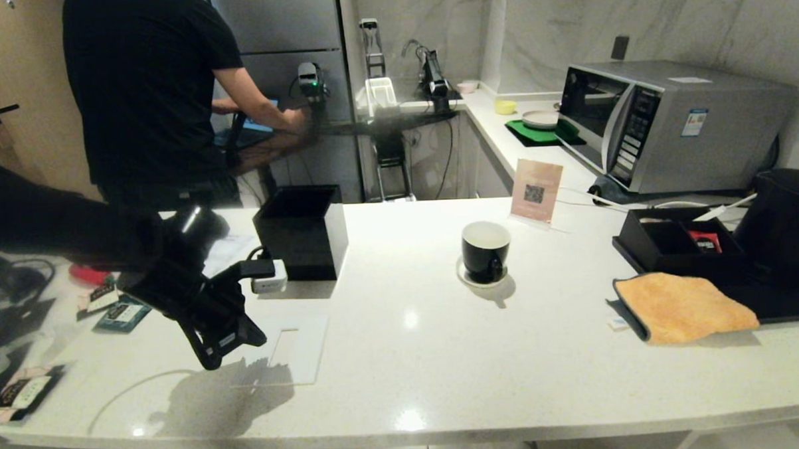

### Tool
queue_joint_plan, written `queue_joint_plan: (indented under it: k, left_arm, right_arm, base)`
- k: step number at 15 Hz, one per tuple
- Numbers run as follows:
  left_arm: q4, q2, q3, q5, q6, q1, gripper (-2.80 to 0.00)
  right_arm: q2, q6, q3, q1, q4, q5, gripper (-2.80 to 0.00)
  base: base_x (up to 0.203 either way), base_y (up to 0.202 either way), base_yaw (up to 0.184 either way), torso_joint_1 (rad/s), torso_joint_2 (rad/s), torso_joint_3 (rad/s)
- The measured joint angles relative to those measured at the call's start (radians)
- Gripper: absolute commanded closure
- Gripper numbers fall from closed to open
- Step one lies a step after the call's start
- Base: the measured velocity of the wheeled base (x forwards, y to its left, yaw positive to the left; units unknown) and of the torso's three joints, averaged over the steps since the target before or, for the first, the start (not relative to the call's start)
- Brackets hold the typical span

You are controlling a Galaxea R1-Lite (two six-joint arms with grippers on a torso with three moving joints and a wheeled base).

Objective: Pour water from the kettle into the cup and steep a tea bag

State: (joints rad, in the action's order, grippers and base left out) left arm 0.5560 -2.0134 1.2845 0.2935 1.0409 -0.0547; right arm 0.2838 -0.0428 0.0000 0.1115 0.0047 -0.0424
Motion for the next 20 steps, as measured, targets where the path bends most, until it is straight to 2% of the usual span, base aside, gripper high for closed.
queue_joint_plan:
  k: [7,12,16,20]
  left_arm:
    - [0.026,-0.018,0.002,-0.058,0.005,-0.023,-2.8]
    - [0.025,-0.035,0.014,-0.063,0.012,-0.056,-2.8]
    - [0.036,-0.041,0.017,-0.051,0.102,-0.069,-2.8]
    - [0.123,-0.046,0.03,-0.054,0.183,-0.068,-2.8]
  right_arm:
    - [0.0,0.0,0.0,0.0,0.0,0.001,0.0]
    - [0.0,0.0,0.0,0.0,0.0,0.0,0.0]
    - [0.0,0.0,0.0,0.0,0.0,0.0,0.0]
    - [0.0,0.0,0.0,0.0,0.0,0.0,0.0]
  base:
    - [0.0,0.0,0.0,0.0,0.0,0.0]
    - [0.0,0.0,0.0,0.0,0.0,0.0]
    - [0.0,0.0,0.0,0.0,0.0,0.0]
    - [0.0,0.0,0.0,0.0,0.0,0.0]
